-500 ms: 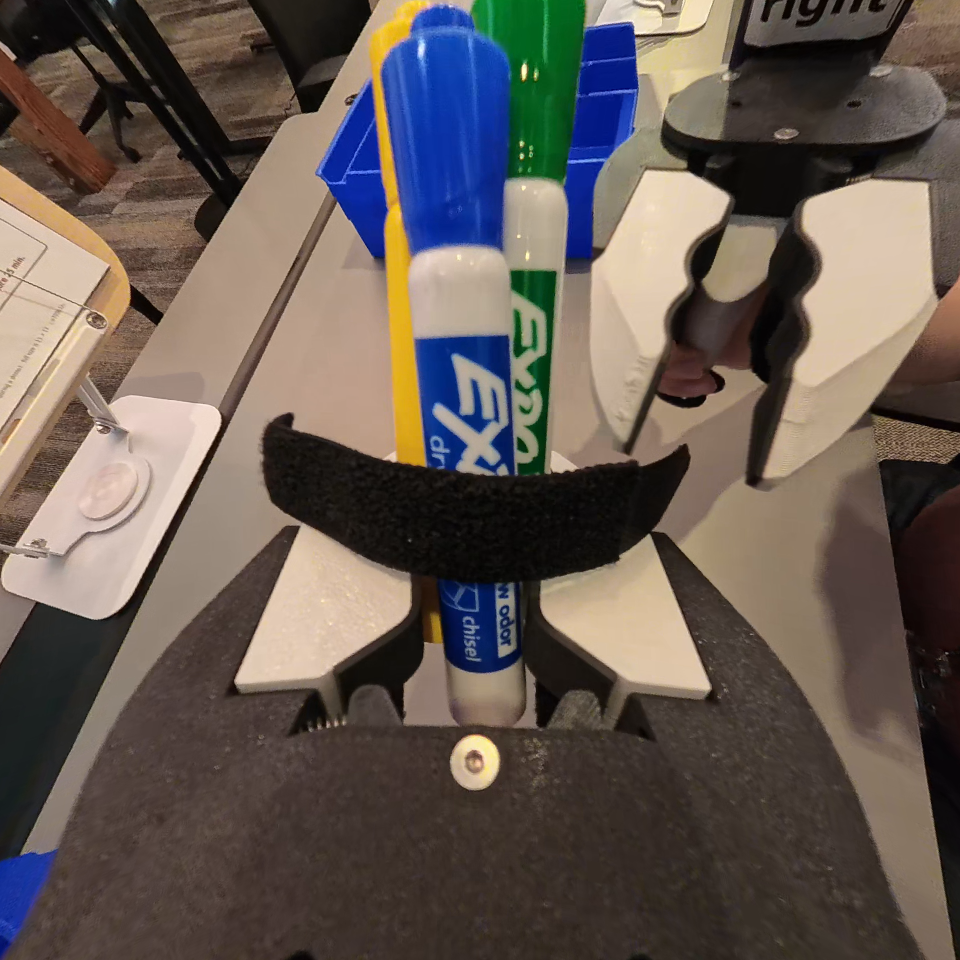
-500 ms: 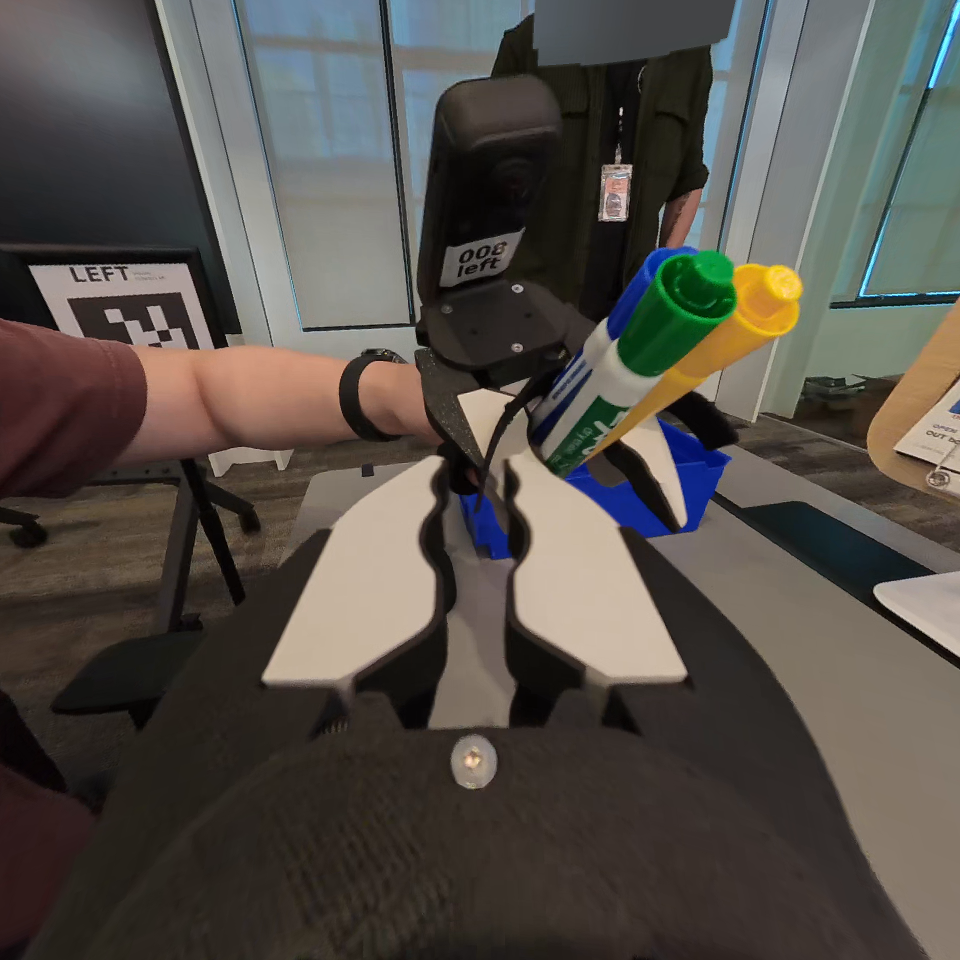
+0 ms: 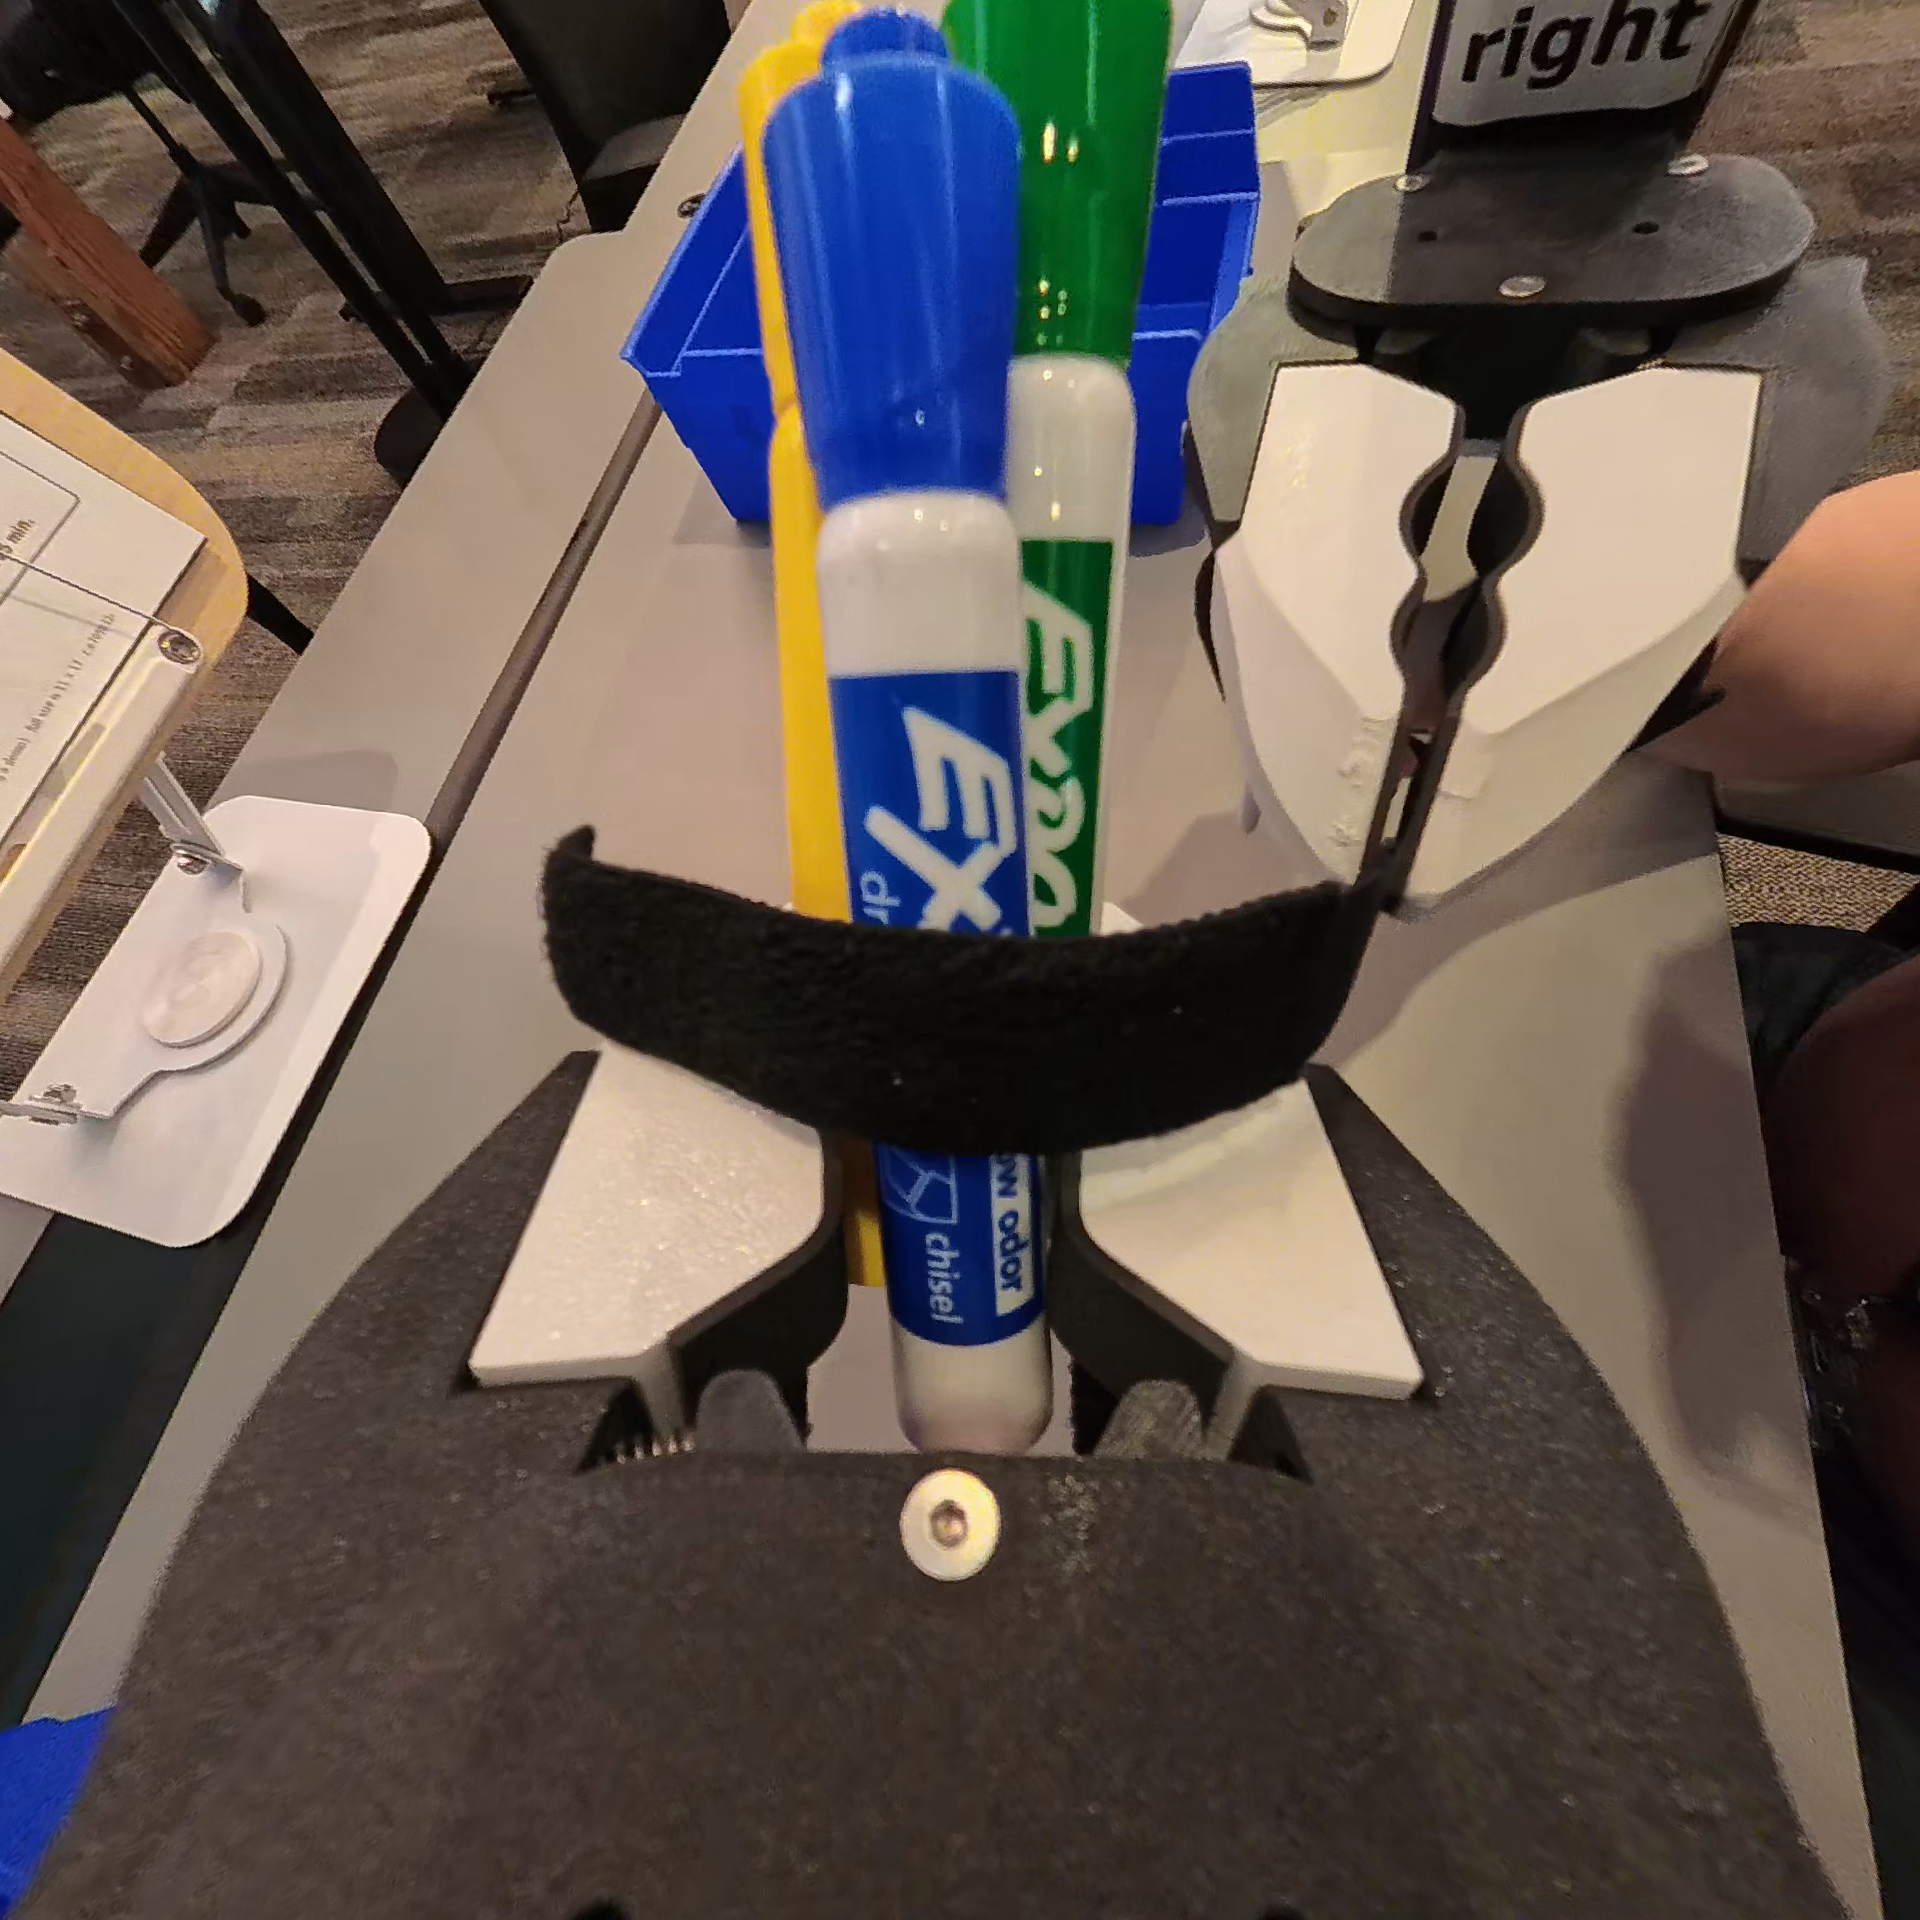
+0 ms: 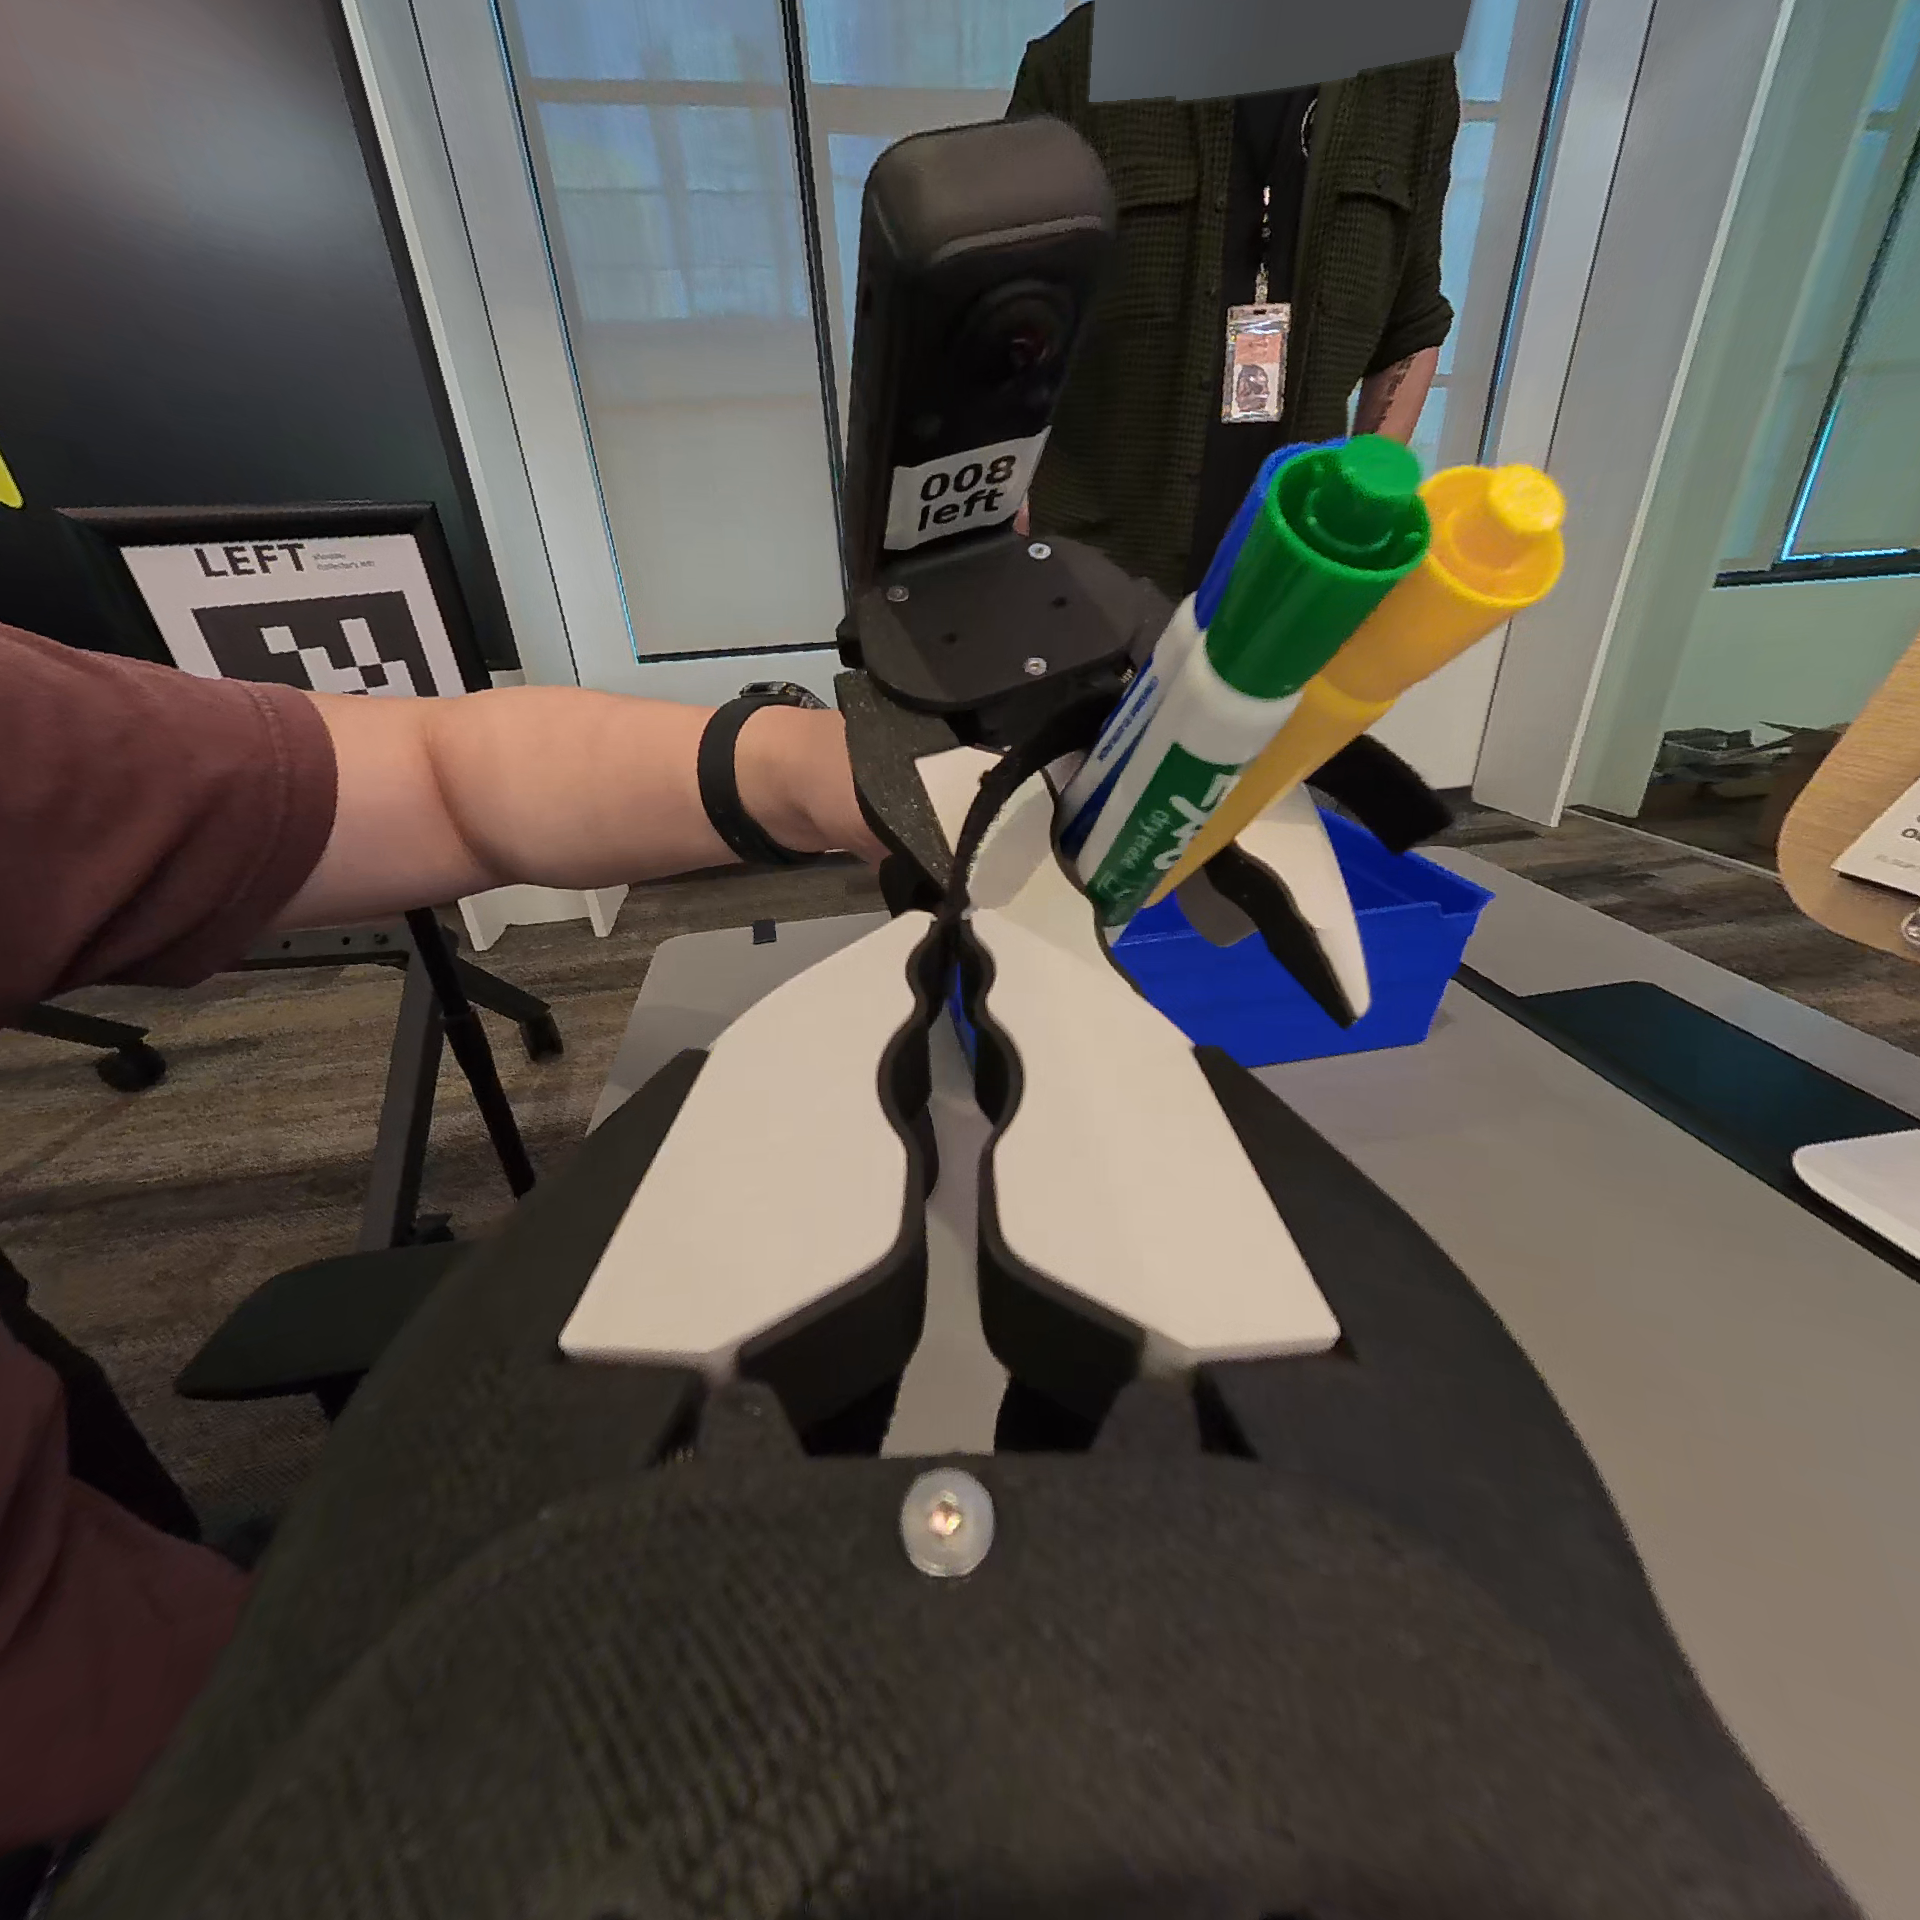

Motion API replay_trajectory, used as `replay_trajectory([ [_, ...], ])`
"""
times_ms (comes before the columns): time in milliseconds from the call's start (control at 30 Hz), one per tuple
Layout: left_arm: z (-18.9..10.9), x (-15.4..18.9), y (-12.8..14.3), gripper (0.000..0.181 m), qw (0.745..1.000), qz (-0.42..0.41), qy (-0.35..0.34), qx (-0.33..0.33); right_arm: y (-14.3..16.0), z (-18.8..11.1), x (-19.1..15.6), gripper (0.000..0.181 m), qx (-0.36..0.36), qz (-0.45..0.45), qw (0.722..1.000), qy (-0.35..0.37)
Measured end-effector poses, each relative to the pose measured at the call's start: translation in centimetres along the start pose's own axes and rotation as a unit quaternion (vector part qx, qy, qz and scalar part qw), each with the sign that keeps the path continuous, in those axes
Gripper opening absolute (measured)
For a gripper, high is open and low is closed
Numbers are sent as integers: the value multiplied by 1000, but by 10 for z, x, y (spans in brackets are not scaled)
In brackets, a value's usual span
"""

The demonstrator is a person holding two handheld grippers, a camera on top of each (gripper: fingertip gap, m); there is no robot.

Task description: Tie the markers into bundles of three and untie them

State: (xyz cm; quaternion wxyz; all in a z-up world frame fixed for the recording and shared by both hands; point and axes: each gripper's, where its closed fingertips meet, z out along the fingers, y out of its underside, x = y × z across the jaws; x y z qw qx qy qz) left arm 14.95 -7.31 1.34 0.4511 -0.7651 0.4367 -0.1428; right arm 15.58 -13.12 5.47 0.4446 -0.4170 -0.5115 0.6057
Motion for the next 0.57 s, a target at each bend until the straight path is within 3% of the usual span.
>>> replay_trajectory([
  [367, 0, 1, 1, 42, 1000, -6, 7, -3, 6, -7, 4, 6, -12, 3, 1000, 5],
  [467, 1, 2, 1, 42, 1000, -6, 9, -4, 5, -8, 8, 24, -9, 6, 1000, 15],
  [567, 0, 3, 0, 42, 1000, -6, 11, -4, -1, -15, 9, 55, 8, -9, 1000, 11],
])
